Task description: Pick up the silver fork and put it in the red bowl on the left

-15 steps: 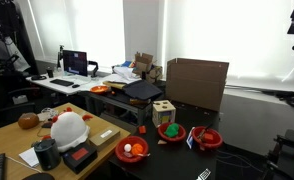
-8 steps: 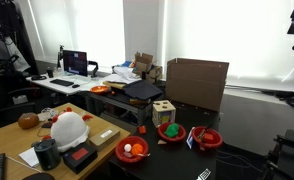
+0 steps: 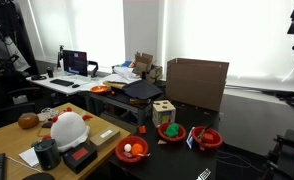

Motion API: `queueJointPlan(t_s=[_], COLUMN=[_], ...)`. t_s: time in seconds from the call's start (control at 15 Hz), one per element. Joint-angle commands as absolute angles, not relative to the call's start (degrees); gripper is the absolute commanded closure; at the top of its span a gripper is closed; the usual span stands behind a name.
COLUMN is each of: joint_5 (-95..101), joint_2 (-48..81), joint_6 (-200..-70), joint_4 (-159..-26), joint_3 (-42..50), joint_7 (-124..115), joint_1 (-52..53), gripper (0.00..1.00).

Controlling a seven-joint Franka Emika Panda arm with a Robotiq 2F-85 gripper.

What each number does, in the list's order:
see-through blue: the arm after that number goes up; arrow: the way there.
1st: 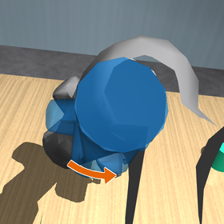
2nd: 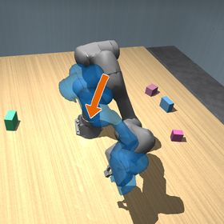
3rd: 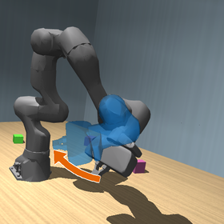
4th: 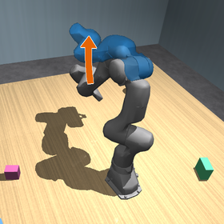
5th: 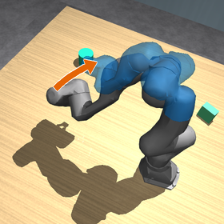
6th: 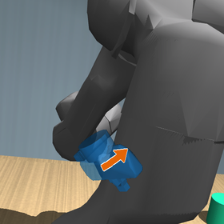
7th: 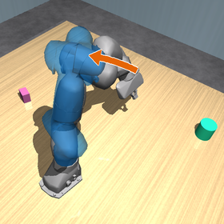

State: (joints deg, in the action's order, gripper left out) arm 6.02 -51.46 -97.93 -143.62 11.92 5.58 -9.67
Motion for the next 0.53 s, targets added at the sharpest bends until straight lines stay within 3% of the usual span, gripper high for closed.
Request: queueJointPlan(t_s=[0.0,0.47], joint_5=[6.0,5.16], joint_2=[-51.38,-48.4], joint_6=[-97.79,-98.37], joint_4=[-143.46,-141.96], joint_3=[11.91,11.95], joint_7=[5.6,5.64], joint_1=[-9.67,-8.7], gripper=[0.0,0.0])
